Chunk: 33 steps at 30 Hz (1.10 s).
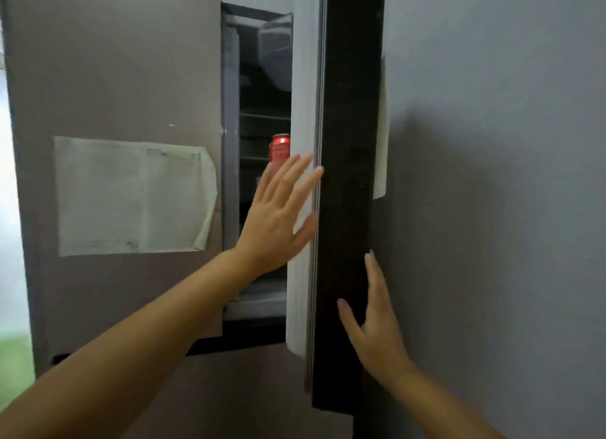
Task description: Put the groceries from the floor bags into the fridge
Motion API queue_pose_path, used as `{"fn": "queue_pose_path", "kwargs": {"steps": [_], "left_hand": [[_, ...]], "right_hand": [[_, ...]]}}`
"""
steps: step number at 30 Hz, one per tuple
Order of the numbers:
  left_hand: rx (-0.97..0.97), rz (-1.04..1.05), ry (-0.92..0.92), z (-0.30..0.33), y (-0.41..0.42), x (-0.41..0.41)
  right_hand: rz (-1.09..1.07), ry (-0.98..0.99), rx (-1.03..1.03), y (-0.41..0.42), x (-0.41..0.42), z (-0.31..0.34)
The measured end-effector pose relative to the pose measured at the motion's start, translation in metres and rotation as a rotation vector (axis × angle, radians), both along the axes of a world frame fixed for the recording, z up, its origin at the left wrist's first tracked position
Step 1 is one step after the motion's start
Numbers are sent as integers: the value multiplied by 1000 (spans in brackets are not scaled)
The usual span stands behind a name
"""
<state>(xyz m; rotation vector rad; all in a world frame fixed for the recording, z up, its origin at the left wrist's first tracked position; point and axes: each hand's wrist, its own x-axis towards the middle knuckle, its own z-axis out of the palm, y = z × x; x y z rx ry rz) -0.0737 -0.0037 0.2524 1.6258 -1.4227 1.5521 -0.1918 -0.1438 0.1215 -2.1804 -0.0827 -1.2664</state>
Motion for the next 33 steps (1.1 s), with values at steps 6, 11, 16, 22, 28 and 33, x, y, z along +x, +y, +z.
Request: {"fn": "queue_pose_path", "kwargs": {"steps": [6, 11, 16, 22, 28, 33], "left_hand": [[317, 369, -261, -8, 17, 51], [292, 549, -270, -15, 50, 129], [367, 717, -204, -21, 62, 191], [330, 689, -112, -30, 49, 220], [379, 710, 34, -30, 47, 185], [460, 325, 130, -146, 76, 134]], "right_hand": [[19, 147, -76, 27, 70, -9], [-73, 231, -266, 18, 135, -22], [-216, 298, -390, 1, 193, -39], [-401, 276, -539, -6, 222, -52], [-301, 492, -517, 4, 186, -22], [76, 411, -41, 21, 101, 96]]}}
